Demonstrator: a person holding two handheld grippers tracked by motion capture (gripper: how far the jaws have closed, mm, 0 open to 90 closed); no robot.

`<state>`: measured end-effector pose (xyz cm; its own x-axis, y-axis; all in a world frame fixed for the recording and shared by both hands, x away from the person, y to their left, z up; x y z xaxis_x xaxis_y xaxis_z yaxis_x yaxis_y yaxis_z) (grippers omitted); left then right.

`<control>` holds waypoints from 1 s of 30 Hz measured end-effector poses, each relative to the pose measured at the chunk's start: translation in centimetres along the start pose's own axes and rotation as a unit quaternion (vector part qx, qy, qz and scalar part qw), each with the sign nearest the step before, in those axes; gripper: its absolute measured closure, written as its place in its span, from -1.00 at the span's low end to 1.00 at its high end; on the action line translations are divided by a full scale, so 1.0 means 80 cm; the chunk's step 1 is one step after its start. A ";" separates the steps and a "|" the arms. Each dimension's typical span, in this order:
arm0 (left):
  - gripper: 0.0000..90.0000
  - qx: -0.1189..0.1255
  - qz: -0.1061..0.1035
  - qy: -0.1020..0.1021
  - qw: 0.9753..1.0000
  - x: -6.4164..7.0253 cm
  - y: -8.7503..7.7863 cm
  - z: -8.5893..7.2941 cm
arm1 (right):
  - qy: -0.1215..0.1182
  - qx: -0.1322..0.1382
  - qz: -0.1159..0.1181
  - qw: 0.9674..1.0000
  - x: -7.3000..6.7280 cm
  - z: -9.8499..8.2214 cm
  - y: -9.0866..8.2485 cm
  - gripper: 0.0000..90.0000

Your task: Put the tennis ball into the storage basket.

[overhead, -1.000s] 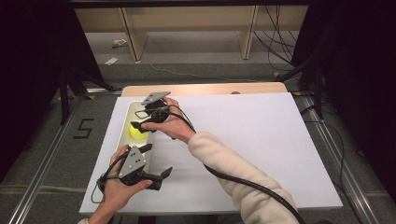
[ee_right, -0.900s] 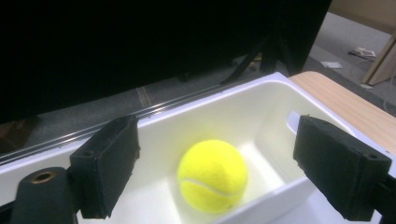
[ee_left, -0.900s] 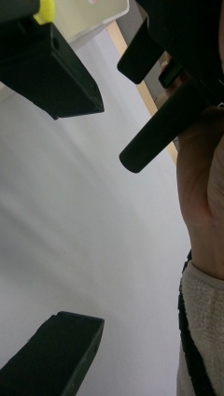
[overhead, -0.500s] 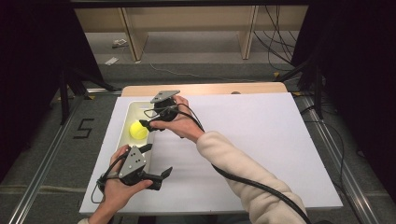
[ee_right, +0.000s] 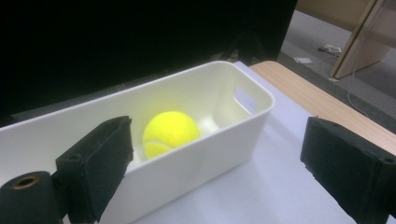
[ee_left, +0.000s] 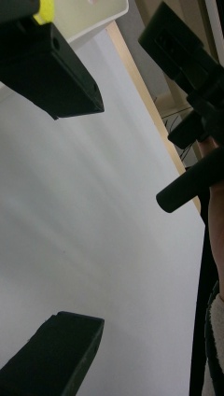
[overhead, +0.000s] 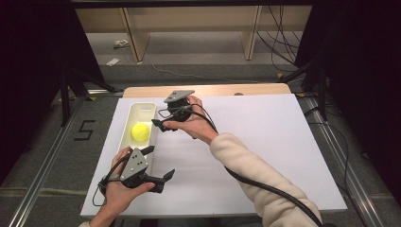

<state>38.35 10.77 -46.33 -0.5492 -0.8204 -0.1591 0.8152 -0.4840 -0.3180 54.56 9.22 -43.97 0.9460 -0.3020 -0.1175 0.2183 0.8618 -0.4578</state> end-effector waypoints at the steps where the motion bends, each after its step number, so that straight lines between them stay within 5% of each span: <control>1: -1.00 0.000 0.001 -0.001 1.000 -0.001 0.000 0.000 | 0.001 0.001 -0.003 1.000 0.004 -0.003 -0.007 -0.78; 30: -1.00 0.001 0.003 -0.004 1.000 -0.002 0.000 0.000 | 0.018 0.012 -0.043 0.999 0.038 -0.039 -0.085 -0.75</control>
<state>38.40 10.88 -46.28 -0.5429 -0.8257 -0.1530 0.8186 -0.4796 -0.3161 55.21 1.17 -43.97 0.9146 -0.3889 -0.1109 0.3038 0.8418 -0.4461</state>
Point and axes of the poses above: each handheld gripper's, and its own axes: y roughly forward along the jaws, z roughly out of its top, x roughly to its right, the point moved 10 cm from there along y, roughly forward along the jaws, and after that the axes turned 13 degrees about z, right-handed, at the moved point
